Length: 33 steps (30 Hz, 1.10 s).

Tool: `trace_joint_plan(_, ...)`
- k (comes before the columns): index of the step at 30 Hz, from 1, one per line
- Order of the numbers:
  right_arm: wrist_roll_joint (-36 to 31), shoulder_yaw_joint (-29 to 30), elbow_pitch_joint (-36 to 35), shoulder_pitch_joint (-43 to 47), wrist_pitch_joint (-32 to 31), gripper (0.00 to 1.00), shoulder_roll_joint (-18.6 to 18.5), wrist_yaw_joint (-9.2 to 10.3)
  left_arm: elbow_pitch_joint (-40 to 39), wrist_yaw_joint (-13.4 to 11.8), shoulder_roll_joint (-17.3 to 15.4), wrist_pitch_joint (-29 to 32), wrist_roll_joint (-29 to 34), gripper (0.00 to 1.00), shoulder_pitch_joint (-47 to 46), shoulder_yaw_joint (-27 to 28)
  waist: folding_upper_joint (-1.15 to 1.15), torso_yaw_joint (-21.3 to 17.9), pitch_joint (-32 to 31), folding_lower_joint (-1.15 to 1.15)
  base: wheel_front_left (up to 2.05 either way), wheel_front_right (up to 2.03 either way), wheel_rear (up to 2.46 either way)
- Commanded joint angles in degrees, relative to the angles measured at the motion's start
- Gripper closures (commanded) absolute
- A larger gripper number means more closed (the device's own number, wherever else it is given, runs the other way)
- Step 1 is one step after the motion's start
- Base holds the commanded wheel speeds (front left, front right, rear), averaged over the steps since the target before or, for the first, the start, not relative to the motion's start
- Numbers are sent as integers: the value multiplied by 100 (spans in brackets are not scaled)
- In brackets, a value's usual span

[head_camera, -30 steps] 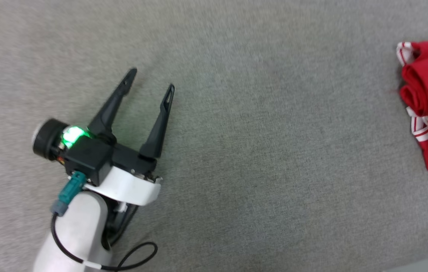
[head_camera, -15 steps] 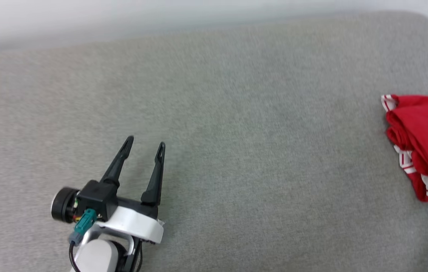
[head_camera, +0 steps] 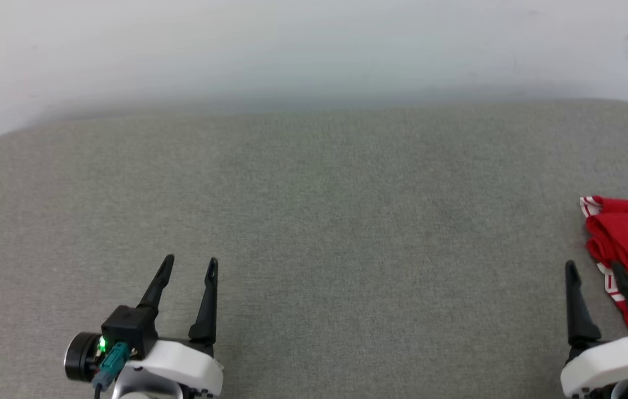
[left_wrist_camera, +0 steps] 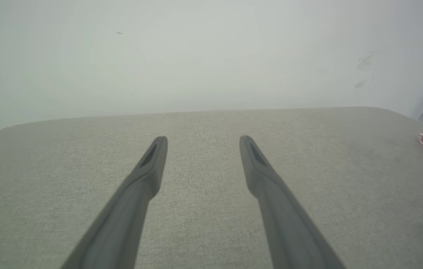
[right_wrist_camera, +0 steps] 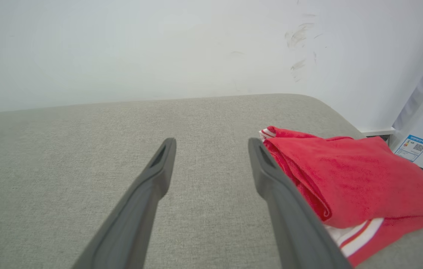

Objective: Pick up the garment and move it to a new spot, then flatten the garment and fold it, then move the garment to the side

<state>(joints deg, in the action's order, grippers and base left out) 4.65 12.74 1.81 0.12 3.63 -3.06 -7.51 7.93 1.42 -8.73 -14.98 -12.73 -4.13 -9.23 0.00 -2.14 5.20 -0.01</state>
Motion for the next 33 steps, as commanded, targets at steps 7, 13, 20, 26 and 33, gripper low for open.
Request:
trace_joint_plan(7,424,-507,-662,672,-247,0,20,4,180,-2,44,-25,122,0,397,184,0,240,-562,1,0,0,0)
trace_joint_plan(13,366,-652,-993,942,-359,0,21,4,246,25,93,-26,219,0,539,200,0,281,-678,1,0,0,0)
trace_joint_plan(20,299,-643,-1223,1146,-509,0,21,4,281,53,124,-26,350,0,595,183,0,291,-755,1,0,0,0)
trace_joint_plan(26,337,-684,-1319,1192,-570,0,21,4,308,42,133,-26,398,0,583,233,0,263,-790,1,0,0,0)
trace_joint_plan(33,339,-719,-1354,1190,-608,0,22,4,335,64,164,-26,399,0,564,276,0,260,-798,1,0,0,0)
